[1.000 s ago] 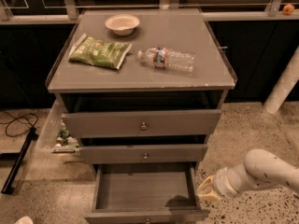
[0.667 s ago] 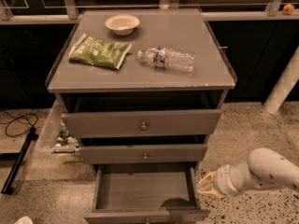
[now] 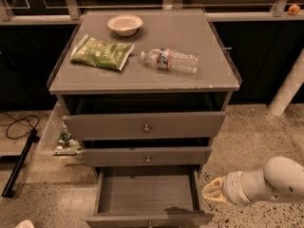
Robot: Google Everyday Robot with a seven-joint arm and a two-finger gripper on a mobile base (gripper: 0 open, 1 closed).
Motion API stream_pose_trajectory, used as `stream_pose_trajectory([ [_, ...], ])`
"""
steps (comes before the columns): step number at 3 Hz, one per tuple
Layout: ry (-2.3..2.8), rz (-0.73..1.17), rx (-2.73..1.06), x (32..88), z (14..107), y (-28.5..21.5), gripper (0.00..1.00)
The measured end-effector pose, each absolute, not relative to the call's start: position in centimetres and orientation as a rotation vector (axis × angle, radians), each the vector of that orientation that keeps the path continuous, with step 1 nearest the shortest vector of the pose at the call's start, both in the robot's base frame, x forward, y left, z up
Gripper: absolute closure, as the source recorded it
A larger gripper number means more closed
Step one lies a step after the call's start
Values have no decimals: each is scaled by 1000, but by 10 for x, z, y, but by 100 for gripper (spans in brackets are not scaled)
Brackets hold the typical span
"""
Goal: Close bottom drawer
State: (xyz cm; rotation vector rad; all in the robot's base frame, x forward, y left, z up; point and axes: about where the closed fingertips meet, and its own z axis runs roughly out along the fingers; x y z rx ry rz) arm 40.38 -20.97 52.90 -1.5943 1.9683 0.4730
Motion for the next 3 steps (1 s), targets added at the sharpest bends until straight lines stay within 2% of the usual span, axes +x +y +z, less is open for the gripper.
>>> stream_pose_trajectory([
  [1, 1978, 492, -1588, 402, 521, -207, 100],
  [3, 2076, 562, -1515, 375, 397, -193, 100],
])
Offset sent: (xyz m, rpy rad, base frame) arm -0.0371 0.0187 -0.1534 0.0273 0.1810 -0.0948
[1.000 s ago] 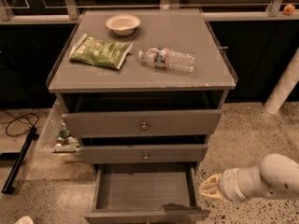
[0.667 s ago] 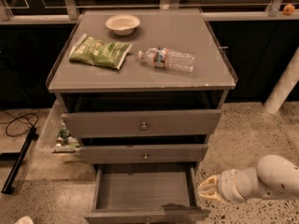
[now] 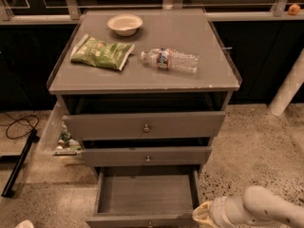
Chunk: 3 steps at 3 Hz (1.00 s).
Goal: Close bottom drawer
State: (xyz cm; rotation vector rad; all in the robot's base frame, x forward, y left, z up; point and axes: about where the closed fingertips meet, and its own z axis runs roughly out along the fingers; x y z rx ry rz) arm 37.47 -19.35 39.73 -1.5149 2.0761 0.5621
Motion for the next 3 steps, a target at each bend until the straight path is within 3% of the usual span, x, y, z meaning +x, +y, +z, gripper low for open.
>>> stream_pose_trajectory([
  [3, 2063, 590, -1488, 378, 329, -173, 100],
])
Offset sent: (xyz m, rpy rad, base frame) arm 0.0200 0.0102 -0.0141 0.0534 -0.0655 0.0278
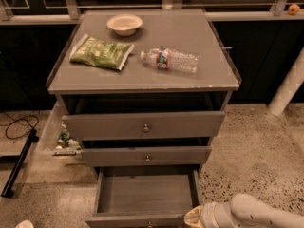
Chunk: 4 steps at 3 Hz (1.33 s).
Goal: Close bottom drawer
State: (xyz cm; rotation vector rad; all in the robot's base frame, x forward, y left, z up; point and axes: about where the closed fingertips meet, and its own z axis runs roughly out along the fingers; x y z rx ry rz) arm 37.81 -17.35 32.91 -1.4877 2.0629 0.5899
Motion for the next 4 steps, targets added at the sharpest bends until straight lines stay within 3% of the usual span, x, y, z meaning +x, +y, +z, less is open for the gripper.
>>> stream_pose_trajectory([
  [4, 2087, 662, -1421, 377, 193, -139, 100],
])
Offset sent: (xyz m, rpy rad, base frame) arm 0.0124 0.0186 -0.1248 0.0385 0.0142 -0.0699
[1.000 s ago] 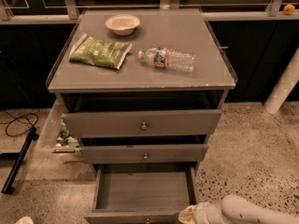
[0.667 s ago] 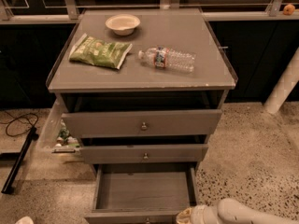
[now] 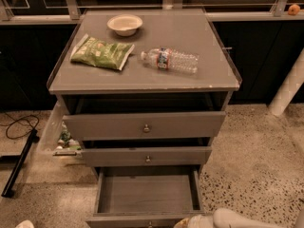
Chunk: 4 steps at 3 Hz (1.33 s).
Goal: Close bottom drawer
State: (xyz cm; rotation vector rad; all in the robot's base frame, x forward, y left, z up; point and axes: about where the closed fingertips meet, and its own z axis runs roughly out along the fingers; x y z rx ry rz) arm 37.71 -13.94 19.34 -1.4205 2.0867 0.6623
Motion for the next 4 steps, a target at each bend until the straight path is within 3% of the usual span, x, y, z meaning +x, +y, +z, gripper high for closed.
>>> stream_pose_trajectory([
  [2, 2070, 653, -1429, 391, 173, -128, 100],
  [4, 2070, 654, -1429, 391, 173, -128, 57],
])
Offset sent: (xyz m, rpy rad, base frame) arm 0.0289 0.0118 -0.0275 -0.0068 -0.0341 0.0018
